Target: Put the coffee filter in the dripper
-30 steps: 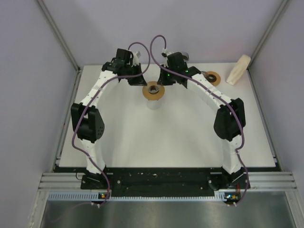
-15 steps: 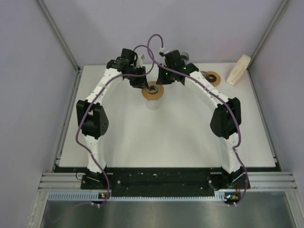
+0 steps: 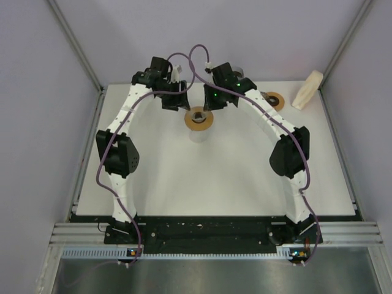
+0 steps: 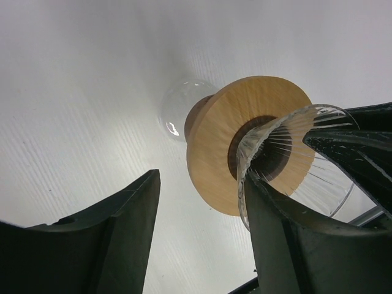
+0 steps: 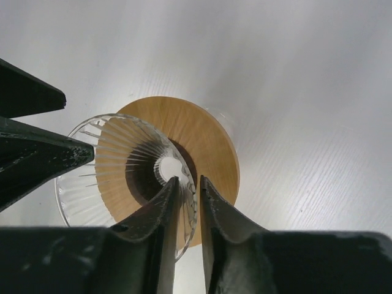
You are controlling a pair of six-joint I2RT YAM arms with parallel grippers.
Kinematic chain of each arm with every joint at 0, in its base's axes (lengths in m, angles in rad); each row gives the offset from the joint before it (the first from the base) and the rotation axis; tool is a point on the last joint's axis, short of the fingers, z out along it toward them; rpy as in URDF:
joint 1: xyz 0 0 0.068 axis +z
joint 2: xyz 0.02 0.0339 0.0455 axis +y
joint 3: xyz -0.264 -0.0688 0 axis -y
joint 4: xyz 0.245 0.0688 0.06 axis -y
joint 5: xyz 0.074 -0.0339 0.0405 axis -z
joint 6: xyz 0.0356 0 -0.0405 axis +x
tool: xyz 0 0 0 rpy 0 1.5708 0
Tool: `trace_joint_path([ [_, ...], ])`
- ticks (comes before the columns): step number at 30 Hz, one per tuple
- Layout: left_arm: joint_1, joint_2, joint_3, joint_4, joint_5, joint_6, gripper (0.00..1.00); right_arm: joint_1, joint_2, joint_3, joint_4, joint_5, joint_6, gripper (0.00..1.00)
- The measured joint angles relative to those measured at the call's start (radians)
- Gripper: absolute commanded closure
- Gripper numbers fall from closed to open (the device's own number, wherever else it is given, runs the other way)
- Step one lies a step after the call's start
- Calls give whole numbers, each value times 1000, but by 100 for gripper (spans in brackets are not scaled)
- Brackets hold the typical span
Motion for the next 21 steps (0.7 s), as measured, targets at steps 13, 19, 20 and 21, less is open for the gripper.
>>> trace_joint_path([
  [13, 28, -10, 61, -11, 40, 14, 25, 0, 3, 117, -76, -31, -28, 39],
  [19, 56, -34, 62, -21, 34, 45, 22, -27, -33, 146, -82, -42, -64, 41],
  [20, 64, -43, 62, -25, 28, 55, 22, -37, -51, 142, -81, -35, -72, 44],
  [21, 72, -56, 62, -27, 21, 65, 22, -53, -81, 126, -77, -23, -82, 45],
])
